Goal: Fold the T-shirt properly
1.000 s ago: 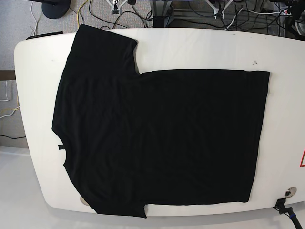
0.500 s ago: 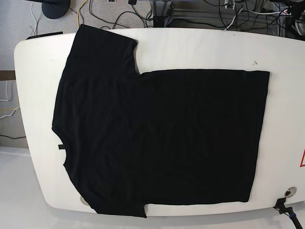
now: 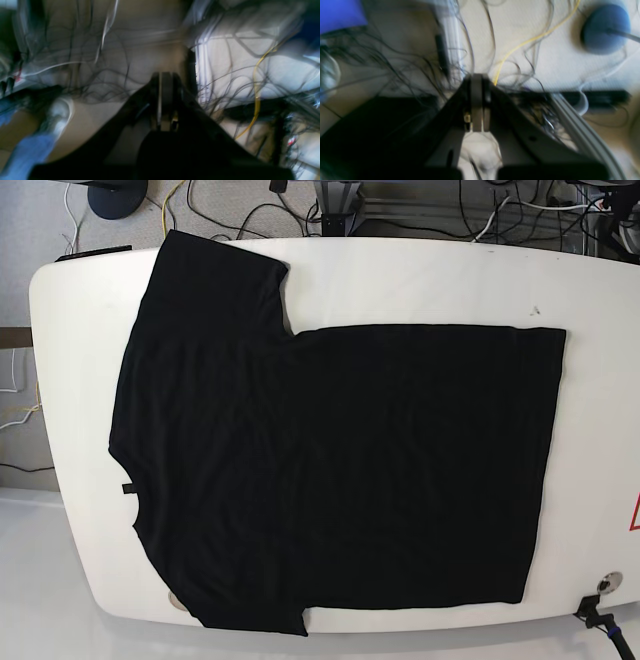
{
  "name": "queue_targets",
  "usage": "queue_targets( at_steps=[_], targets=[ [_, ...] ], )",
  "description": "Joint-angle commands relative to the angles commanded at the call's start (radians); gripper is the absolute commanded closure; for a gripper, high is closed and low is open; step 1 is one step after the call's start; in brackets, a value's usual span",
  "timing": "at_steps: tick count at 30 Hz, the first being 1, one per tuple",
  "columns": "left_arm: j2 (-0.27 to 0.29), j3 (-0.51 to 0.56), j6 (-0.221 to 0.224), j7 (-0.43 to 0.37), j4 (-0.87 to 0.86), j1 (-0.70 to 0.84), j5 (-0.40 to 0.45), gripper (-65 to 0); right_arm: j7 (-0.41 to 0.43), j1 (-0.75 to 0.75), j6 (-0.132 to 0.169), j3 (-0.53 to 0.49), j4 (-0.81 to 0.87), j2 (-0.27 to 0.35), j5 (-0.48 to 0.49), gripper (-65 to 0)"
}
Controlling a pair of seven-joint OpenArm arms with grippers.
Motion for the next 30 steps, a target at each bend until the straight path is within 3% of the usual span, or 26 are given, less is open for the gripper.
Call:
queue_targets(
  at_steps=[6,10,14,18,21,23,24,30],
  targets=[
    [-0.051,-0.012,-0.06,0.032,0.289,0.178,-0.17,0.0,-0.004,-0.24,0.001,0.049,0.379,0.003,0.033,0.0],
    [-0.068,-0.058,-0.073,0.077,0.486,0.252,-0.19,0.0,-0.015,-0.316,0.002,0.121,0.545,0.004,0.036,0.0],
    [-0.081,-0.103,-0.096,0.119,0.641,0.256,-0.185,0.0,-0.051,-0.318,0.0,0.211,0.658,0.003,0.038,0.0],
    [-0.1,-0.108,-0.112,0.12,0.754,0.219,-0.187,-2.8,-0.093,-0.27,-0.025,0.278,0.739,0.002,0.033,0.0],
    [-0.103,-0.107,-0.114,0.069,0.809,0.156,-0.189,-10.4,-0.112,-0.207,-0.053,0.295,0.771,0.004,0.041,0.0],
    [-0.105,-0.113,-0.115,0.065,0.846,0.113,-0.184,-14.3,-0.119,-0.167,-0.054,0.311,0.798,0.003,0.06,0.0],
    [-0.097,-0.117,-0.117,0.08,0.812,0.18,-0.192,-7.3,-0.104,-0.222,-0.045,0.304,0.793,0.008,0.041,0.0],
    [-0.082,-0.219,-0.118,0.111,0.968,0.161,-0.19,-7.7,-0.112,-0.201,-0.039,0.34,1.038,0.074,0.045,0.0]
  ],
)
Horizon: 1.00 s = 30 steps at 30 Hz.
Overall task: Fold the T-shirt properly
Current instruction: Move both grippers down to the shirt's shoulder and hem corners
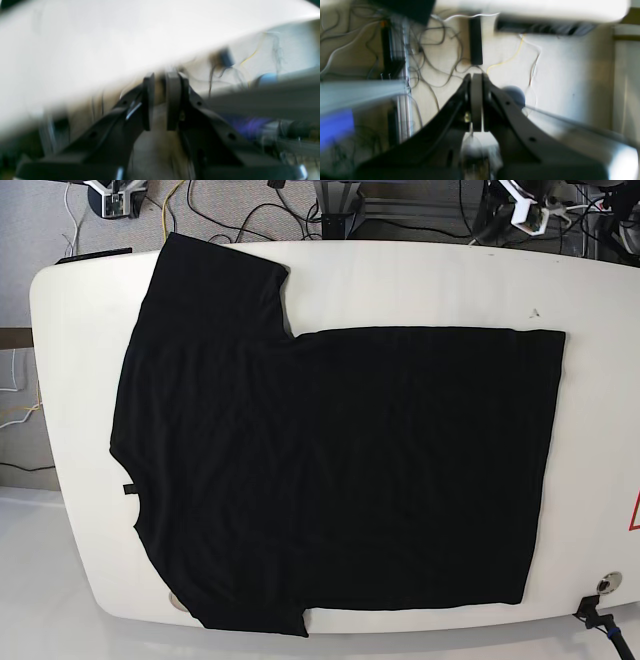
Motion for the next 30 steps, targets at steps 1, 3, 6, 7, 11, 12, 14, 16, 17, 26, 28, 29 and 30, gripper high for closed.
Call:
queue_targets(
  at_steps=[1,3,6,7,11,12,14,16,17,26,28,29,30],
  targets=[
    [0.004,-0.015,0.001,0.011,0.017,-0.01,0.0,-8.0,-0.006,0.012,-0.002,0.013,0.028,0.006,0.004,0.0],
    [0.004,-0.036,0.001,0.021,0.038,-0.03,-0.017,-8.0,-0.013,0.039,0.001,0.045,0.069,0.013,0.007,0.0],
    [0.005,-0.061,-0.003,0.041,0.044,-0.067,-0.052,-8.4,-0.045,0.089,0.008,0.105,0.09,0.012,0.011,-0.9],
    [0.002,-0.067,-0.003,0.044,0.039,-0.082,-0.063,-8.5,-0.058,0.109,0.015,0.12,0.084,0.01,0.01,-1.8],
    [0.005,-0.082,-0.003,0.051,0.025,-0.137,-0.059,-12.9,-0.133,0.184,0.07,0.14,0.06,0.008,0.018,-7.2],
    [0.004,-0.087,-0.006,0.047,0.022,-0.148,-0.057,-15.2,-0.152,0.2,0.083,0.143,0.056,0.01,0.017,-8.2],
    [0.004,-0.1,-0.002,0.049,0.018,-0.17,-0.054,-18.2,-0.188,0.233,0.105,0.145,0.043,0.01,0.013,-9.0],
    [0.005,-0.113,-0.006,0.056,0.008,-0.191,-0.051,-20.7,-0.22,0.268,0.107,0.144,0.028,0.011,-0.009,-9.2],
    [0.007,-0.123,-0.007,0.064,0.012,-0.199,-0.053,-21.5,-0.238,0.291,0.106,0.145,0.018,0.011,-0.021,-9.3],
    [-0.03,-0.119,-0.021,0.136,-0.005,-0.255,-0.046,-23.0,-0.325,0.369,0.138,0.15,0.021,-0.003,-0.037,-8.7],
    [-0.05,-0.119,-0.017,0.162,-0.011,-0.283,-0.043,-23.3,-0.365,0.388,0.18,0.153,0.02,-0.021,-0.037,-8.5],
    [-0.059,-0.117,-0.016,0.182,-0.014,-0.299,-0.042,-23.9,-0.387,0.398,0.203,0.155,0.019,-0.034,-0.04,-8.3],
    [-0.072,-0.115,-0.02,0.195,-0.024,-0.317,-0.041,-24.1,-0.413,0.41,0.225,0.158,0.02,-0.046,-0.036,-8.3]
  ],
)
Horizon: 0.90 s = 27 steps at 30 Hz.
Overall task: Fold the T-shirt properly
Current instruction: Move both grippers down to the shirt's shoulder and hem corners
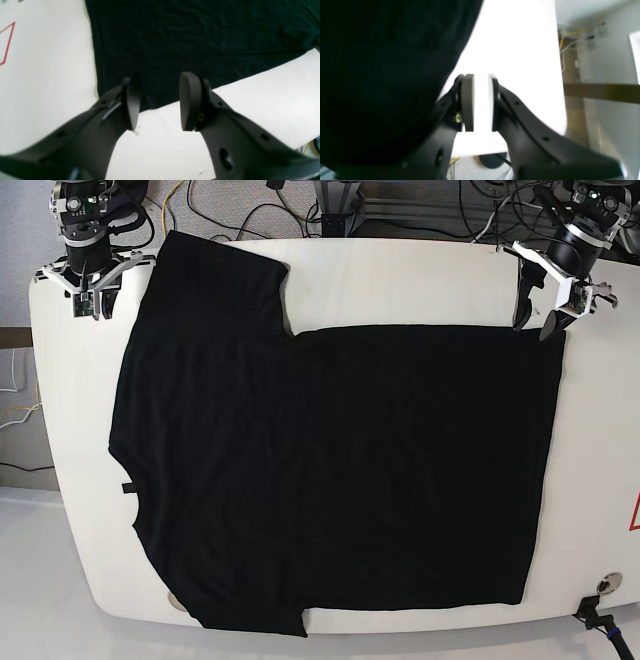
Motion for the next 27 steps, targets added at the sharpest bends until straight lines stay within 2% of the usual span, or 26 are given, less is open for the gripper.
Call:
queue_targets(
  at_steps=[2,5,7,9,11,16,23,24,27],
  targets=[
    [-0.018,0.004,-0.002,0.037,-0.019,-0.036,0.01,-24.5,-0.046,0.016,0.056,0.004,0.003,-0.019,0.007,-8.4],
    [-0.056,0.014,-0.001,0.05,-0.055,-0.081,0.027,-24.5,-0.087,0.034,0.142,0.018,0.004,-0.019,0.058,-8.2],
    [-0.081,0.017,-0.002,0.064,-0.08,-0.108,0.029,-24.3,-0.109,0.041,0.202,0.035,0.008,-0.012,0.14,-8.1],
    [-0.1,0.018,-0.006,0.082,-0.104,-0.134,0.021,-24.5,-0.133,0.045,0.243,0.06,0.012,-0.006,0.218,-8.3],
    [-0.109,0.013,-0.008,0.108,-0.123,-0.162,-0.01,-24.0,-0.156,0.052,0.259,0.081,0.011,0.002,0.259,-8.3],
    [-0.112,0.001,-0.01,0.173,-0.162,-0.216,-0.103,-23.9,-0.193,0.058,0.276,0.12,0.015,0.019,0.307,-8.4],
    [-0.107,-0.005,-0.012,0.197,-0.206,-0.25,-0.129,-23.7,-0.244,0.054,0.303,0.139,0.017,0.049,0.418,-8.6],
    [-0.104,0.001,-0.009,0.188,-0.181,-0.237,-0.12,-22.9,-0.233,0.063,0.289,0.126,0.017,0.024,0.353,-7.9],
    [-0.093,0.0,-0.006,0.186,-0.181,-0.235,-0.122,-22.4,-0.235,0.061,0.288,0.122,0.014,0.024,0.353,-7.6]
  ],
)
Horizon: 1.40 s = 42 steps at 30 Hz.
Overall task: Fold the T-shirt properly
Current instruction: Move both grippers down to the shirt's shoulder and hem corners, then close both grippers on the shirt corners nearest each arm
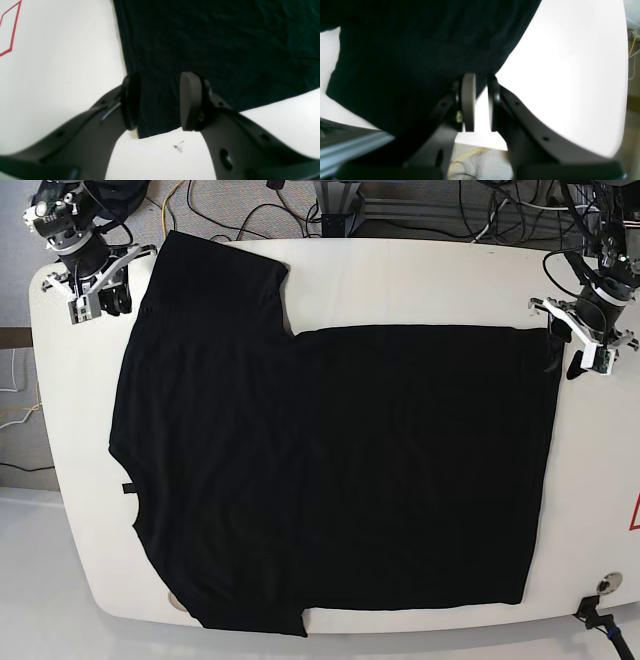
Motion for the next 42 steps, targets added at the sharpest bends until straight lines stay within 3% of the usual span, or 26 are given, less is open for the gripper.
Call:
queue_targets(
  at_steps=[12,17,25,42],
  targets=[
    [0.121,-0.01,0.001,0.004,-0.025,-0.011,-0.012,-22.3,0.004,-0.002,-0.001,-0.002,-0.003,-0.009,-0.001,-6.7],
    [0.153,-0.017,0.048,0.003,-0.047,-0.018,-0.003,-21.4,0.006,-0.002,-0.001,-0.004,0.001,-0.009,0.001,-5.2],
    [0.16,-0.025,0.113,-0.008,-0.067,-0.03,0.027,-21.7,0.009,-0.001,-0.002,-0.005,0.006,-0.01,0.003,-4.2],
    [0.166,-0.035,0.098,0.019,-0.069,-0.019,0.005,-22.4,0.043,-0.003,-0.006,-0.024,-0.031,-0.017,0.019,-4.9]
  ],
)
